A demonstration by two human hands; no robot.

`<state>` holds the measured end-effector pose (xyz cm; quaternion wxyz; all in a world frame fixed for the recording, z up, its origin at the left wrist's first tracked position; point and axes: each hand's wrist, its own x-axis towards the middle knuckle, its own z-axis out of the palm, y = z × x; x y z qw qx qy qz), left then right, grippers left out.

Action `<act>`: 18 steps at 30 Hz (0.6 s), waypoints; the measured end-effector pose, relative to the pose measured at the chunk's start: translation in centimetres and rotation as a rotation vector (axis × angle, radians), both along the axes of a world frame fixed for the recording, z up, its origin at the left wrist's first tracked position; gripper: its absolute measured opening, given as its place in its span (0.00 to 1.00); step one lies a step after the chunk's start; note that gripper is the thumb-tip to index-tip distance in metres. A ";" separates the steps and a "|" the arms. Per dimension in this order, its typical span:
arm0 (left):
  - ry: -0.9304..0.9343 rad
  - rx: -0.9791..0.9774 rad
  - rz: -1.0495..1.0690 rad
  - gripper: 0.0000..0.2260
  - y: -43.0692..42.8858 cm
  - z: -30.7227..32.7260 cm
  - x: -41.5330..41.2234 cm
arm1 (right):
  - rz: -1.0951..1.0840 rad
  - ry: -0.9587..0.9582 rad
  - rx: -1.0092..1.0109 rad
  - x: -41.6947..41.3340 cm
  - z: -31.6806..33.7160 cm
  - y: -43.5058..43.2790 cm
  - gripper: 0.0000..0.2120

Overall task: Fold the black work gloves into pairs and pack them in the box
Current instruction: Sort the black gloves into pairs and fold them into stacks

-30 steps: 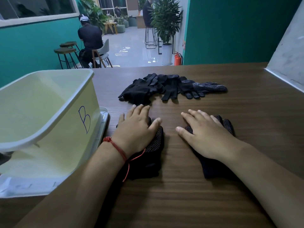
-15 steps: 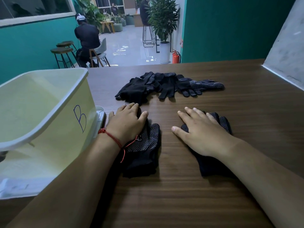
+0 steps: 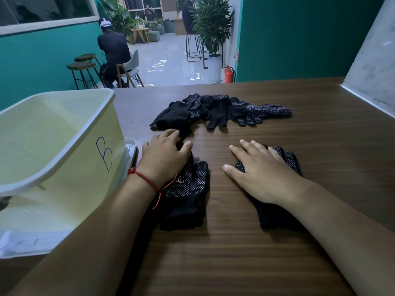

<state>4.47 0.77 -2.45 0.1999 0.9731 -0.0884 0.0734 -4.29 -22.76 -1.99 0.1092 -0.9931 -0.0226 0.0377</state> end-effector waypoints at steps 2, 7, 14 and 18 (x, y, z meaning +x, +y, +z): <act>-0.079 -0.209 -0.074 0.29 0.0 1.1 -0.4 | -0.002 -0.037 0.012 0.0 0.0 0.0 0.35; 0.092 -0.899 -0.251 0.12 -0.6 3.9 -2.9 | 0.001 -0.325 0.149 0.2 0.3 0.4 0.35; 0.360 -1.239 -0.418 0.13 -1.5 4.3 -4.4 | 0.058 -0.441 0.208 0.5 0.0 -0.1 0.39; 0.471 -1.378 -0.505 0.16 -1.1 4.6 -4.1 | 0.108 -0.489 0.315 0.9 -0.5 -0.4 0.24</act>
